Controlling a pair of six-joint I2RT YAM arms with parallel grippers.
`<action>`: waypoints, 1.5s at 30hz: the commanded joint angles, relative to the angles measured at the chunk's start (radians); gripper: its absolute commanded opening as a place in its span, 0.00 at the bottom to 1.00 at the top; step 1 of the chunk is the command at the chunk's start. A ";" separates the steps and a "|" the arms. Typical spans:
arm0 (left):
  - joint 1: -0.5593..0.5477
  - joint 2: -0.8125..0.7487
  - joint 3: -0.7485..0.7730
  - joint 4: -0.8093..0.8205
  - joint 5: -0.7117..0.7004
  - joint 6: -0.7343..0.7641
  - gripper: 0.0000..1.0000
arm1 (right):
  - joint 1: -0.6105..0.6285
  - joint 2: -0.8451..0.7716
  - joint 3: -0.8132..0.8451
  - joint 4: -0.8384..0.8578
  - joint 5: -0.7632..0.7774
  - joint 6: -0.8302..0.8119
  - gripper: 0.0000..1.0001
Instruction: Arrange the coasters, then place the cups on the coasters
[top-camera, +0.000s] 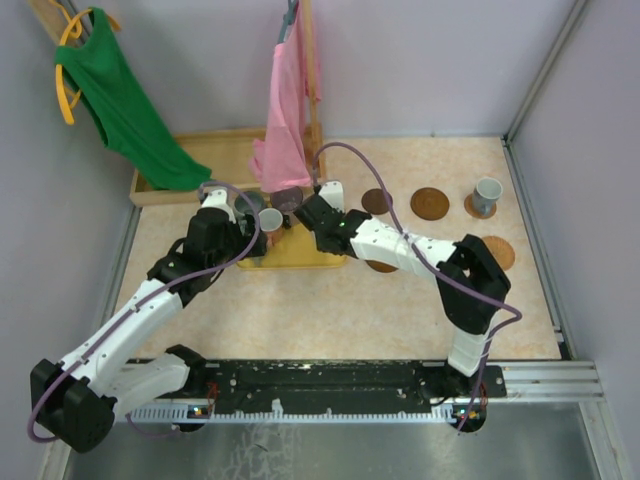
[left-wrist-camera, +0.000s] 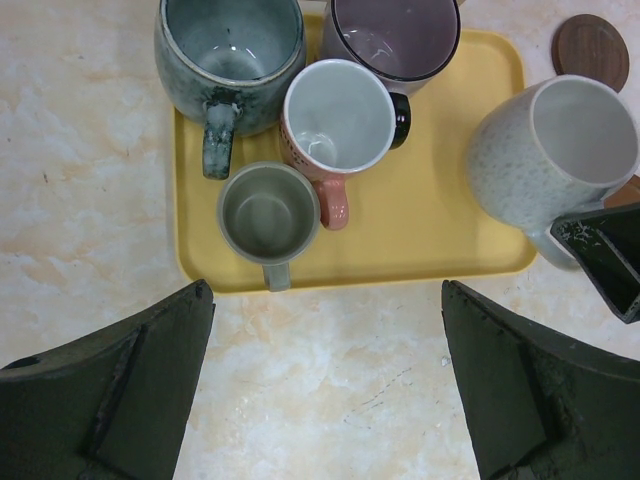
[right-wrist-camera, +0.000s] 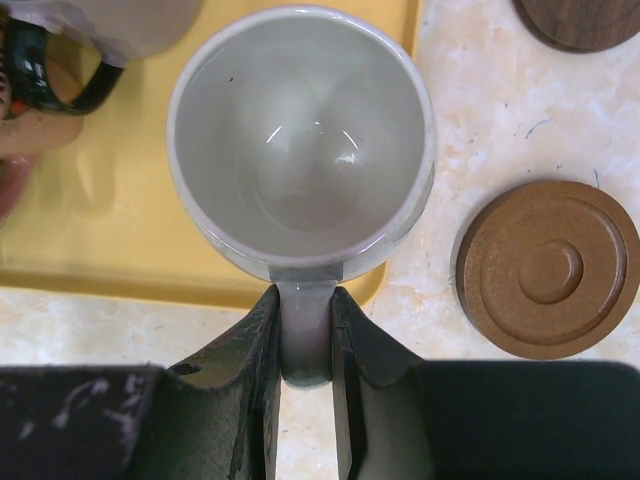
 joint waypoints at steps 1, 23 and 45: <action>0.008 -0.007 0.000 0.010 0.011 -0.003 1.00 | -0.002 -0.076 0.007 0.090 0.083 -0.007 0.00; 0.007 0.037 0.025 0.015 0.013 0.013 1.00 | -0.285 -0.370 -0.305 0.458 0.045 -0.304 0.00; 0.008 0.057 0.037 0.009 0.020 0.011 1.00 | -0.705 -0.382 -0.442 0.725 -0.277 -0.485 0.00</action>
